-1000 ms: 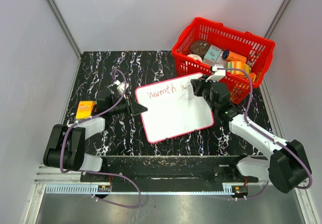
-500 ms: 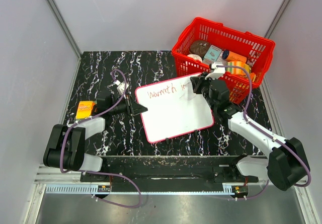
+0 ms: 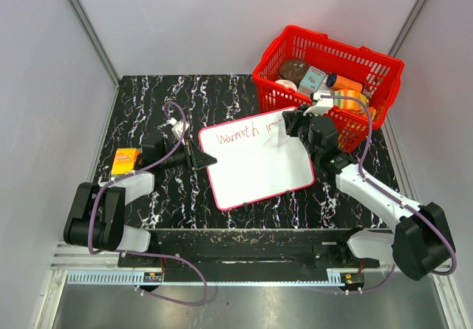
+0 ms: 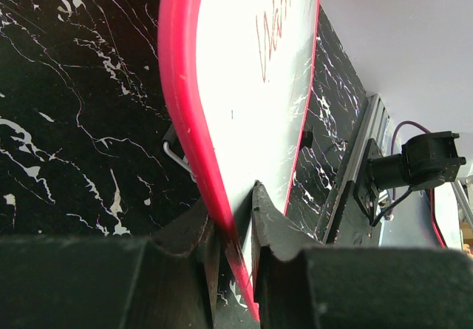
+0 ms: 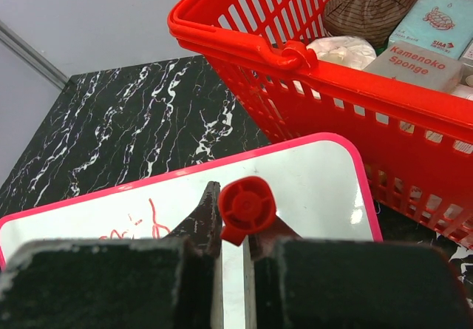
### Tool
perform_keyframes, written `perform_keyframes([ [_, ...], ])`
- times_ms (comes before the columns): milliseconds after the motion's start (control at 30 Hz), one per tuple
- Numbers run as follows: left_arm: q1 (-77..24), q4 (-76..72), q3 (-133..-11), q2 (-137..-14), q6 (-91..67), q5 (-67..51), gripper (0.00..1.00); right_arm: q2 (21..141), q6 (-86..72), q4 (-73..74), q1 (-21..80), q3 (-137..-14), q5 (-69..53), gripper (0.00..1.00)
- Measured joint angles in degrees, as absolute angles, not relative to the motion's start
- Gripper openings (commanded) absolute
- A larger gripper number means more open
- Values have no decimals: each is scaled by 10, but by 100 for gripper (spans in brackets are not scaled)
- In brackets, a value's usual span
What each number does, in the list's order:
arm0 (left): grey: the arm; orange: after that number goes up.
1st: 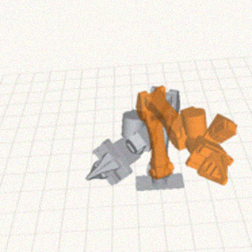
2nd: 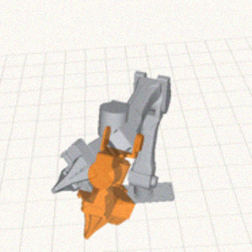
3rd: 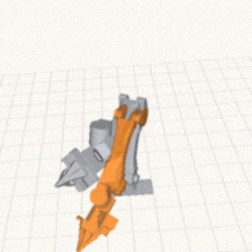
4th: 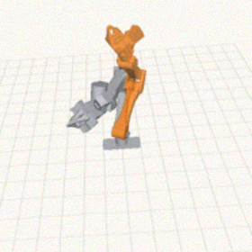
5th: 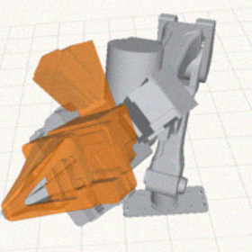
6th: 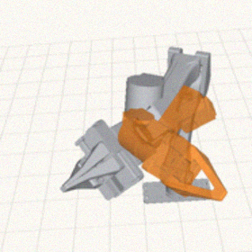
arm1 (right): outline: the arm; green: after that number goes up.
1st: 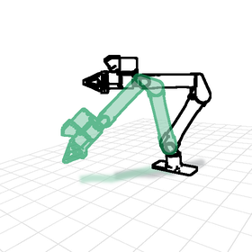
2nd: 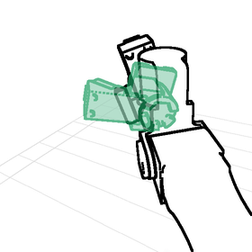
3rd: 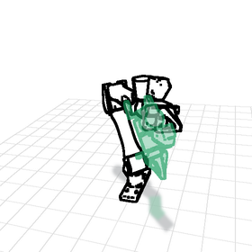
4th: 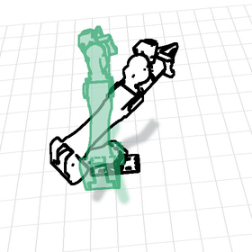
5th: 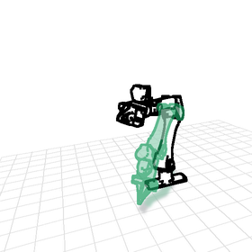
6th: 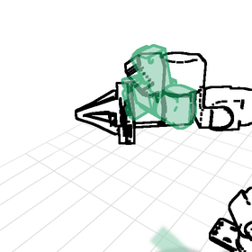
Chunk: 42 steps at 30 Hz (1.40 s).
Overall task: Write a sentence on the whiteboard
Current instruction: Write on the whiteboard with the whiteboard.
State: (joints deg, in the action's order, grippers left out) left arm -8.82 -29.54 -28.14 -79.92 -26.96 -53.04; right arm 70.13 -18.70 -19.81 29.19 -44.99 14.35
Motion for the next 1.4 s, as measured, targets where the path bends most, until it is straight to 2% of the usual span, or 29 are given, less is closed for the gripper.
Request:
perform_keyframes([
  [767,-88,-294,-281,-799,-266,-531,0,661,-192,-176,289,-415,138,0],
  [1033,-90,-293,-281,-795,-261,-529,28,571,-197,-142,288,-412,118,0],
  [1067,-91,-291,-281,-794,-255,-524,35,554,-198,-138,288,-412,114,0],
  [1267,-97,-284,-269,-783,-203,-466,58,506,-203,-126,288,-412,108,0],
  [1300,-97,-282,-267,-778,-197,-459,68,502,-204,-121,288,-412,108,0],
  [1400,-97,-274,-253,-750,-186,-428,79,496,-207,-107,288,-409,108,0],
])
